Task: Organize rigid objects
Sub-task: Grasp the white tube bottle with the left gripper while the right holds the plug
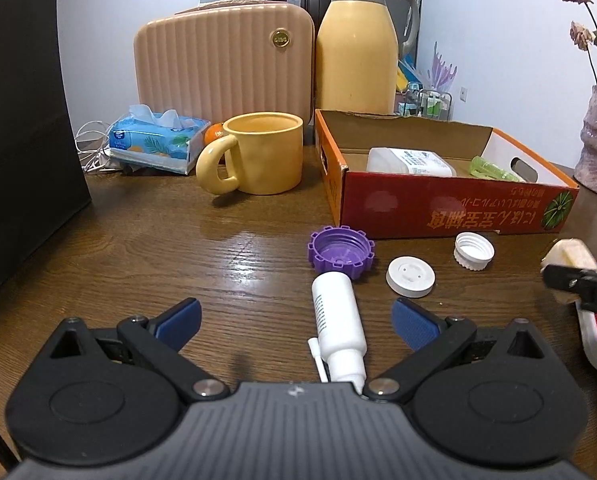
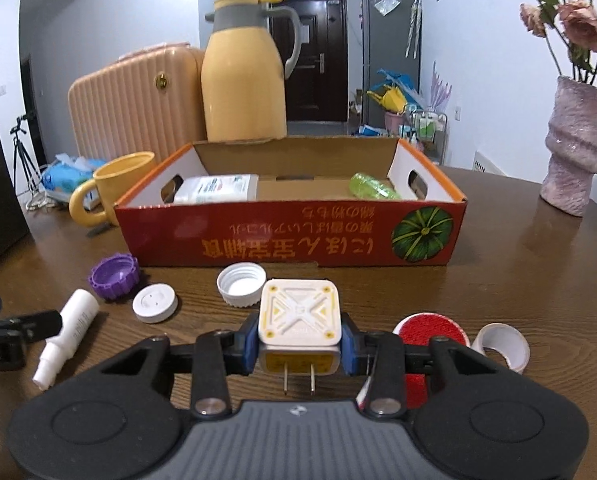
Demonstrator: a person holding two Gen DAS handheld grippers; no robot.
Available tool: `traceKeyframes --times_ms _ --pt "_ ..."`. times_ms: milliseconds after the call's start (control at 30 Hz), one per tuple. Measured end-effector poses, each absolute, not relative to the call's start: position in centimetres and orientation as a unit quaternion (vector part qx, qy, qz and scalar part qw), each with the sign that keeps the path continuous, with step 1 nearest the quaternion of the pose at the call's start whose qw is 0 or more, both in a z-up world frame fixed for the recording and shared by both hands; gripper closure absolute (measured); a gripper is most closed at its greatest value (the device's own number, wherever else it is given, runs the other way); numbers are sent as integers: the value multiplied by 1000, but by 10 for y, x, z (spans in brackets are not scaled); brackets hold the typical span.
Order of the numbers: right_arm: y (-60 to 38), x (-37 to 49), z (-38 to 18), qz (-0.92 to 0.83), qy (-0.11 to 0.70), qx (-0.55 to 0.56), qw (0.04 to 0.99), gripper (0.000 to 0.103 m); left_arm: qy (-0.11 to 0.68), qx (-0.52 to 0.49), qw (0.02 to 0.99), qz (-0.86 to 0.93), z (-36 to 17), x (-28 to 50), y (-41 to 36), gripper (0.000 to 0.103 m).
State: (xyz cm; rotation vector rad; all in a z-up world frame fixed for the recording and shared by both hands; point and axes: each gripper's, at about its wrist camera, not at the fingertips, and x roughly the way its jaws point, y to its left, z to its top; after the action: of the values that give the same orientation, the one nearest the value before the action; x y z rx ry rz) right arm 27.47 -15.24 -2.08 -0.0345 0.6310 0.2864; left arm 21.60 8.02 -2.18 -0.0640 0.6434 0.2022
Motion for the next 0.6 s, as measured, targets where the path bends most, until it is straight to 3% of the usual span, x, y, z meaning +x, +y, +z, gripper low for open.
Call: traceKeyframes --times_ms 300,600 --pt "-164 262 -14 141 288 1 947 65 329 -13 938 109 -35 227 76 1" --pt "-166 253 -10 150 275 6 950 65 338 -5 934 115 -46 235 72 28"
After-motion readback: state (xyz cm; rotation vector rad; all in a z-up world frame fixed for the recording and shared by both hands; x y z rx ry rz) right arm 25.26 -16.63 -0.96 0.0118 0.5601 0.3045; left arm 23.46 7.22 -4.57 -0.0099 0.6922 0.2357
